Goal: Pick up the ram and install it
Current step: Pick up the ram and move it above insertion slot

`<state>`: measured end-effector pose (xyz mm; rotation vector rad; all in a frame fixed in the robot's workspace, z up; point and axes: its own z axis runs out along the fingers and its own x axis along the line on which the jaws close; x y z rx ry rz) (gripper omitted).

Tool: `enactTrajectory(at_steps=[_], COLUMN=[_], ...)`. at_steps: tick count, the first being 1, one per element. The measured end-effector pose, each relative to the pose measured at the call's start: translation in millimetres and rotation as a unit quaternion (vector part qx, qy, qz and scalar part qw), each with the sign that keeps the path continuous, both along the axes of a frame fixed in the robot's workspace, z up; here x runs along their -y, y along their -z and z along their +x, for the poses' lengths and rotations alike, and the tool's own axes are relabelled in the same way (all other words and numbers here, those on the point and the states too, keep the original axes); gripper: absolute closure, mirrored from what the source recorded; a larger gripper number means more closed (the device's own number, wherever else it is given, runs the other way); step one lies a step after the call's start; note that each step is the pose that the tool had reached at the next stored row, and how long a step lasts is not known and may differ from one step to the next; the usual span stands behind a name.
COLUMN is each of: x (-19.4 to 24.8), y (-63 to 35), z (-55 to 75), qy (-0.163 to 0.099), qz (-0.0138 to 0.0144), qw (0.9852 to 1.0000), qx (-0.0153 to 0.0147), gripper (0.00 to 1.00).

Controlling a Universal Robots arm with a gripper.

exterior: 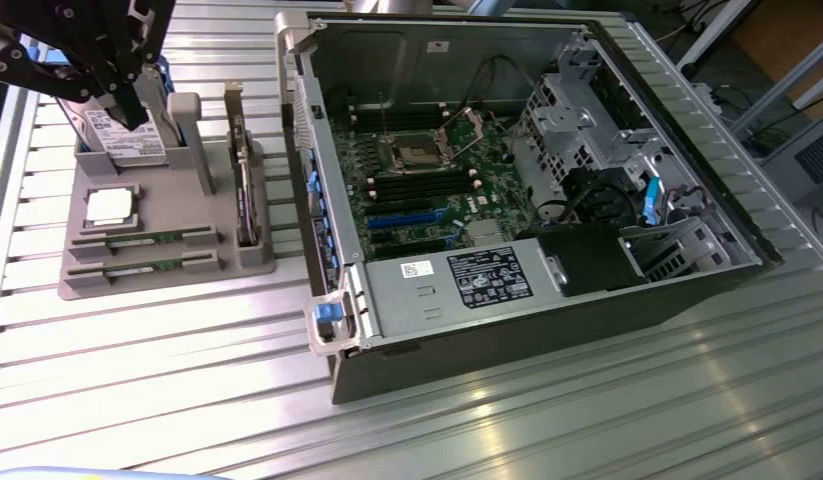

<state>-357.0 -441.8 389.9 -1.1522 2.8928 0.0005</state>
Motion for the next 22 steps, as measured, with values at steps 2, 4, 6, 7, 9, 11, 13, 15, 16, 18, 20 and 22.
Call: enactTrajectory(at_steps=[2, 4, 6, 7, 9, 11, 13, 15, 16, 18, 20, 22], x=[0.0, 0.0, 0.0, 0.0, 0.0, 0.0, 0.0, 0.0, 0.0, 0.0, 0.0, 0.0], y=[0.0, 0.0, 0.0, 0.0, 0.0, 0.0, 0.0, 0.0, 0.0, 0.0, 0.0, 0.0], z=[0.0, 0.0, 0.0, 0.0, 0.0, 0.0, 0.0, 0.0, 0.0, 0.0, 0.0, 0.0], qy=[-0.011, -0.024, -0.032, -0.037, -0.048, -0.058, -0.065, -0.076, -0.08, -0.091, -0.1, -0.111], qz=[-0.0014, -0.003, -0.0041, -0.0047, -0.0061, -0.0076, -0.0086, -0.0106, -0.0114, -0.0136, -0.0153, -0.017], qw=[0.9999, 0.9997, 0.9995, 0.9993, 0.9988, 0.9983, 0.9978, 0.997, 0.9967, 0.9957, 0.9949, 0.9937], qx=[0.0, 0.0, 0.0, 0.0, 0.0, 0.0, 0.0, 0.0, -0.0001, -0.0001, -0.0001, -0.0002], gripper=[0.9, 0.9, 0.9, 0.9, 0.9, 0.9, 0.9, 0.9, 0.9, 0.9, 0.9, 0.9])
